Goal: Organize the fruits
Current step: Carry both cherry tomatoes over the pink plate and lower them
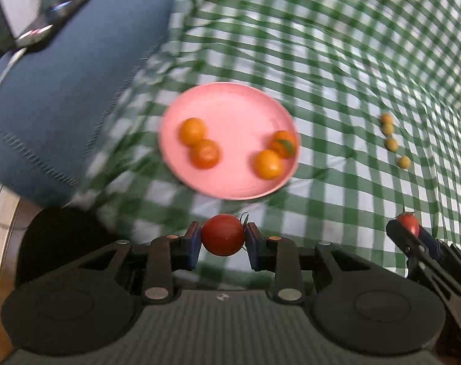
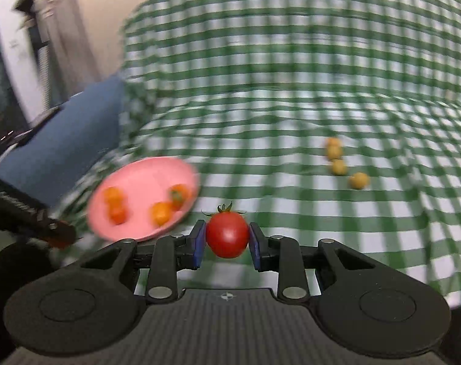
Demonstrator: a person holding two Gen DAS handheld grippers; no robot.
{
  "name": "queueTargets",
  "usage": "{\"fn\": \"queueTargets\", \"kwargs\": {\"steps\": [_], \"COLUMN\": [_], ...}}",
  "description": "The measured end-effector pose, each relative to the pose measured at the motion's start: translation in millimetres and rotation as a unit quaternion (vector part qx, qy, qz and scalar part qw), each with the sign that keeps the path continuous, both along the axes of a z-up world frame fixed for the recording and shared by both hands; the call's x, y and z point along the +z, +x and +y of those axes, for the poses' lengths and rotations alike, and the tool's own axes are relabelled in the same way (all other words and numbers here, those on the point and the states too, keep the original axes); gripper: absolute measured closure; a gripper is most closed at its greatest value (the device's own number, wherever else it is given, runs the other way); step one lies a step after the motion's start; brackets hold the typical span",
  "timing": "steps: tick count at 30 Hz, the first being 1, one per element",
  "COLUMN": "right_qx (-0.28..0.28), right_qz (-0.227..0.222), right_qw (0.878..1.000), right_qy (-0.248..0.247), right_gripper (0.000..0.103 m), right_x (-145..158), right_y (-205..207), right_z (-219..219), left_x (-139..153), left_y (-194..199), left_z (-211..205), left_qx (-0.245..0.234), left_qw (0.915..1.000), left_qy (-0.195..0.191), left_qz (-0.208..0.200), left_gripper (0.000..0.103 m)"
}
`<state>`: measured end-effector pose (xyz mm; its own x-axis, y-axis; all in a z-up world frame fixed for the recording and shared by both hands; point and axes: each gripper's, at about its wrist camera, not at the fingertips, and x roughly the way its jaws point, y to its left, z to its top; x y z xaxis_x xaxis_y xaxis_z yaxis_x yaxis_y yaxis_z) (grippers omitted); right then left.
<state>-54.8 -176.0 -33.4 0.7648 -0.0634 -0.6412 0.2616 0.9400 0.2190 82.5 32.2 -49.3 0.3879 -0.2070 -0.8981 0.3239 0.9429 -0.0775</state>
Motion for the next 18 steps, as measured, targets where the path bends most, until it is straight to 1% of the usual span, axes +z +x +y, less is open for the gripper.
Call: {"fn": "queueTargets", "kwargs": {"steps": [3,7,11,18], "right_qx": [0.024,0.04,0.04,0.035], "right_qz": [-0.003,-0.002,0.001,-0.003], "right_qw": [1.0,0.999,0.999,0.998], "right_qy": [-0.009,-0.024,-0.026,-0.042], "right_gripper": [0.072,0.072,0.072,0.072], "right_x": [12,22,27,32], "right_y": [4,5,-2,-10], "right_z": [23,43,57,64], "left_x": [5,9,10,13], "left_y": [-6,-17,-23,-28], "left_z": [28,52,65,71], "left_qx": [0.019,0.032,0.039,0.041], "left_qw": [0.9997,0.999,0.9983,0.9975], "left_qy": [-0.014,-0.029,-0.042,-0.056], "left_qz": [-0.002,-0.004,-0.002,-0.012], "left_gripper": [0.068,0.068,0.068,0.068]}}
